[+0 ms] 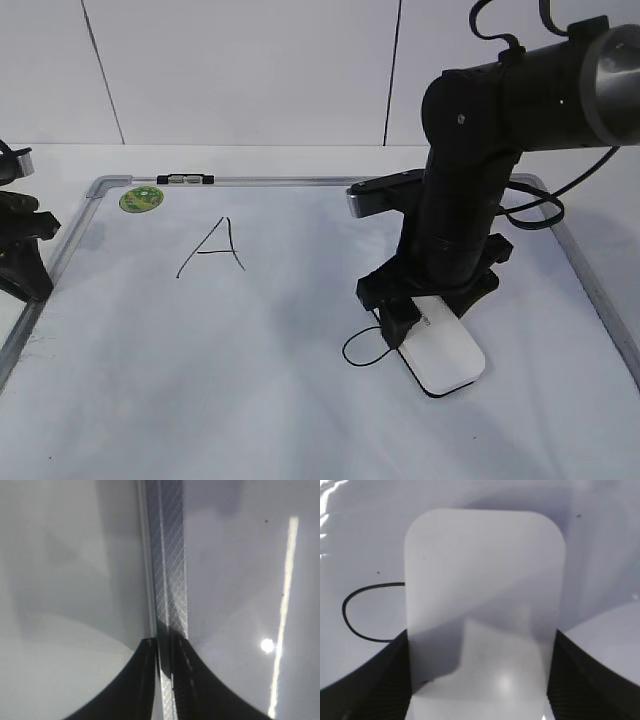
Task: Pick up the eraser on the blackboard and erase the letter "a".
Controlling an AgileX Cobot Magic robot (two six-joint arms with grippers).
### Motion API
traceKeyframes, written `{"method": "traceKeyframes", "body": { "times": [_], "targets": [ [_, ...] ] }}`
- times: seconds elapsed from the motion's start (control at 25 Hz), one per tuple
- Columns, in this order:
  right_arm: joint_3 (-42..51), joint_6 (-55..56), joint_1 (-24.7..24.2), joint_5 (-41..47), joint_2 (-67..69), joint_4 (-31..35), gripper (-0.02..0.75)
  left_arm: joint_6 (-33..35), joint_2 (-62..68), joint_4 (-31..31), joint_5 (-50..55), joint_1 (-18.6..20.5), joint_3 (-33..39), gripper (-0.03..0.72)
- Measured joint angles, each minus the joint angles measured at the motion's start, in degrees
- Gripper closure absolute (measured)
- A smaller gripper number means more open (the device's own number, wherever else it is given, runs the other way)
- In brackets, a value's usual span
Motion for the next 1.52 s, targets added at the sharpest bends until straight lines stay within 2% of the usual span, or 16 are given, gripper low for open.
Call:
{"method": "traceKeyframes", "body": {
  "times": [0.28,0.68,0.84,1.2,1.52],
  "targets": [
    [-0.64,-0.41,3.3,-0.08,0.85,-2.31,0.165,0.0,0.0,0.0,0.0,0.0,0.0,0.608],
    [-1.1,-0.41,10.56,-0.83,1.23,-2.07,0.165,0.0,0.0,0.11,0.0,0.0,0.0,0.612],
    [-1.1,-0.41,11.65,-0.88,1.33,-1.93,0.165,0.0,0.0,0.11,0.0,0.0,0.0,0.613],
    [-1.1,4.5,11.21,-1.01,1.33,-6.31,0.165,0.0,0.0,0.11,0.0,0.0,0.0,0.614],
    [-1.24,6.6,3.75,-1.56,1.33,-10.73,0.165,0.0,0.0,0.11,0.0,0.0,0.0,0.615]
  ]
}}
